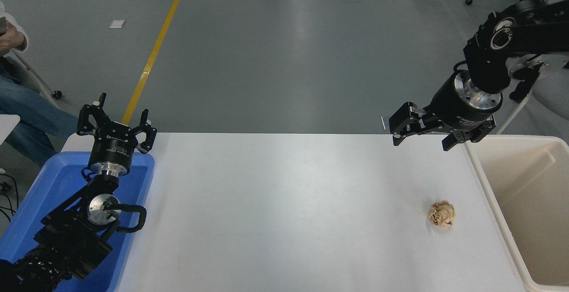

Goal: Pick up paper ball place in dustbin

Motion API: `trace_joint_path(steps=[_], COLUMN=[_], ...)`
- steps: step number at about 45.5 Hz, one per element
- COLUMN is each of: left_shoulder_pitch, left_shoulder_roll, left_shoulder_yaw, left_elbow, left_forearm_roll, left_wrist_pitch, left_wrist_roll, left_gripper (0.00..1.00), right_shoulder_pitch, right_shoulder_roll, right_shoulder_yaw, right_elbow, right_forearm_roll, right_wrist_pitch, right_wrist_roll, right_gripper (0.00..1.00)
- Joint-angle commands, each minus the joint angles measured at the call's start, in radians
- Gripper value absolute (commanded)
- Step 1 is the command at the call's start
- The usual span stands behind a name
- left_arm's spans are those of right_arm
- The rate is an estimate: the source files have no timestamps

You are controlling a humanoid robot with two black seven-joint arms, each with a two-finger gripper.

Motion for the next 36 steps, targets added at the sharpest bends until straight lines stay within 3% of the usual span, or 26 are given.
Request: trace_joint_path(steps=[1,36], left_shoulder_pitch=[0.000,0.001], left_shoulder_roll=[0.000,0.002], left_shoulder_yaw=[0.000,0.000], left_elbow=[-0.001,0.000], left_forearm_roll=[0.000,0.000], left_wrist_pitch=[0.000,-0.002], left_wrist_roll=[0.000,0.000], left_gripper=[0.99,0.99], right_shoulder_pitch=[-0.003,-0.006], right_shoulder_roll=[0.007,0.066], right_shoulder_yaw=[-0.001,-0.001], right_elbow=[-0.001,-0.031], right_forearm_roll=[0.000,-0.001], right_wrist_pitch=[0.001,0.007], right_wrist_roll=[0.000,0.000], right_gripper=[1.00,1.00])
